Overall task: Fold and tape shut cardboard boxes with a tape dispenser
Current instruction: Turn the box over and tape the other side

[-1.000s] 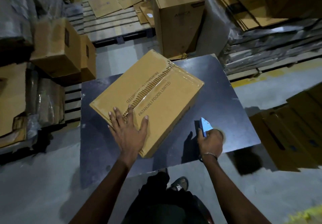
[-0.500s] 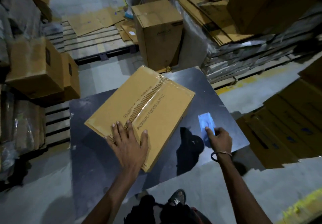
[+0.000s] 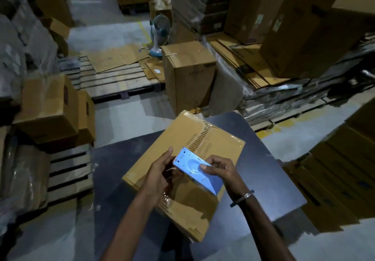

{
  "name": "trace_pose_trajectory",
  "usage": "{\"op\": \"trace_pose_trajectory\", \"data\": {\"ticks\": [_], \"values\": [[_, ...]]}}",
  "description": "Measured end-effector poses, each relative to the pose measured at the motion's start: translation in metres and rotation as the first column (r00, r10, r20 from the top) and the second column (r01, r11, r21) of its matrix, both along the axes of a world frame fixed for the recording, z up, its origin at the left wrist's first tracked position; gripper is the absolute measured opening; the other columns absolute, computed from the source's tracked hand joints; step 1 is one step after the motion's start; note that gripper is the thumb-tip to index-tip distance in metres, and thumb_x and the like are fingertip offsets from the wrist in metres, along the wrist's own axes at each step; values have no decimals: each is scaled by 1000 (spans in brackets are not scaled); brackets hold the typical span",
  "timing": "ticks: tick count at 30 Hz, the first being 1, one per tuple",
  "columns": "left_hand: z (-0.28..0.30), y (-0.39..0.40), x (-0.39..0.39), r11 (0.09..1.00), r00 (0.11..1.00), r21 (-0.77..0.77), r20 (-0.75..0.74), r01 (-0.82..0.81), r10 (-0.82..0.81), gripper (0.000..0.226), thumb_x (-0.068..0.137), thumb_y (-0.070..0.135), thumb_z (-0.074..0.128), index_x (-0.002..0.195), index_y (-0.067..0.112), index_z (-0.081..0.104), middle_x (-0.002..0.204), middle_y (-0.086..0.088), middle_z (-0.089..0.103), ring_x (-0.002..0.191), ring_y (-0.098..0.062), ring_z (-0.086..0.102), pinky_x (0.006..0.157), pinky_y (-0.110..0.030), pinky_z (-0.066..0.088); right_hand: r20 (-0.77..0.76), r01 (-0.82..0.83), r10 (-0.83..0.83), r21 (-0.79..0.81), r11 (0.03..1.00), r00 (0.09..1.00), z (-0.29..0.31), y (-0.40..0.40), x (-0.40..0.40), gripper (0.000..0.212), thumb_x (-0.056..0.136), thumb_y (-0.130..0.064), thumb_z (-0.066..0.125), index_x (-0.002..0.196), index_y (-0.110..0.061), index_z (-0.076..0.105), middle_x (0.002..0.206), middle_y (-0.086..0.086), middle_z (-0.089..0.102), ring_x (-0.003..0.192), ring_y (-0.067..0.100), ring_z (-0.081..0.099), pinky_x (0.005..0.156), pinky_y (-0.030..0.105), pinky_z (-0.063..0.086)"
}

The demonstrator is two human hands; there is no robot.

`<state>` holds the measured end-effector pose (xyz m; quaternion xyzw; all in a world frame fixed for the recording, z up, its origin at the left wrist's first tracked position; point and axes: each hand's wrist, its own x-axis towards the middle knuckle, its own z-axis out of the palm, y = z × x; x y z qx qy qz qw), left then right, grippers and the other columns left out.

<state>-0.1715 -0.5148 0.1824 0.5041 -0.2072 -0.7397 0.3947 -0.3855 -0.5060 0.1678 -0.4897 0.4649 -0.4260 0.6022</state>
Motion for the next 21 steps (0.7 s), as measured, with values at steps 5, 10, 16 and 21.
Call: {"op": "trace_pose_trajectory", "data": {"ticks": [5, 10, 16, 21], "values": [[-28, -6, 53, 989, 983, -135, 178, 66, -41, 26, 103, 21, 60, 113, 6, 79, 118, -20, 77, 105, -30, 72, 96, -40, 55, 14, -33, 32, 52, 998, 999, -9, -10, 50, 36, 83, -27, 80, 71, -3, 56, 64, -1, 51, 58, 14, 46, 65, 24, 38], [-48, -10, 87, 997, 992, -73, 130, 3, 6, 20, 99, 10, 63, 105, 5, 81, 121, -29, 72, 91, -26, 75, 83, -38, 63, 7, -52, 51, 119, 992, 999, -19, -17, 79, 32, 83, -18, 79, 69, 0, 57, 66, 6, 53, 60, 18, 49, 62, 25, 37], [-48, -3, 123, 994, 990, 4, -81, 113, -112, 35, 90, 39, 78, 110, 10, 83, 110, -12, 77, 95, -21, 73, 78, -35, 65, -13, -65, 69, 194, 979, 998, -26, -14, 103, 33, 71, -32, 83, 70, -6, 63, 74, 17, 62, 68, 23, 56, 61, 28, 40], [-74, 5, 128, 989, 984, 96, -150, 113, -97, 76, 75, 11, 88, 143, -4, 57, 93, -9, 73, 73, -13, 69, 65, -28, 63, 65, -76, 61, 248, 966, 996, -32, -13, 107, 48, 73, -30, 80, 70, 8, 51, 71, 15, 51, 62, 21, 48, 56, 28, 36]]}}
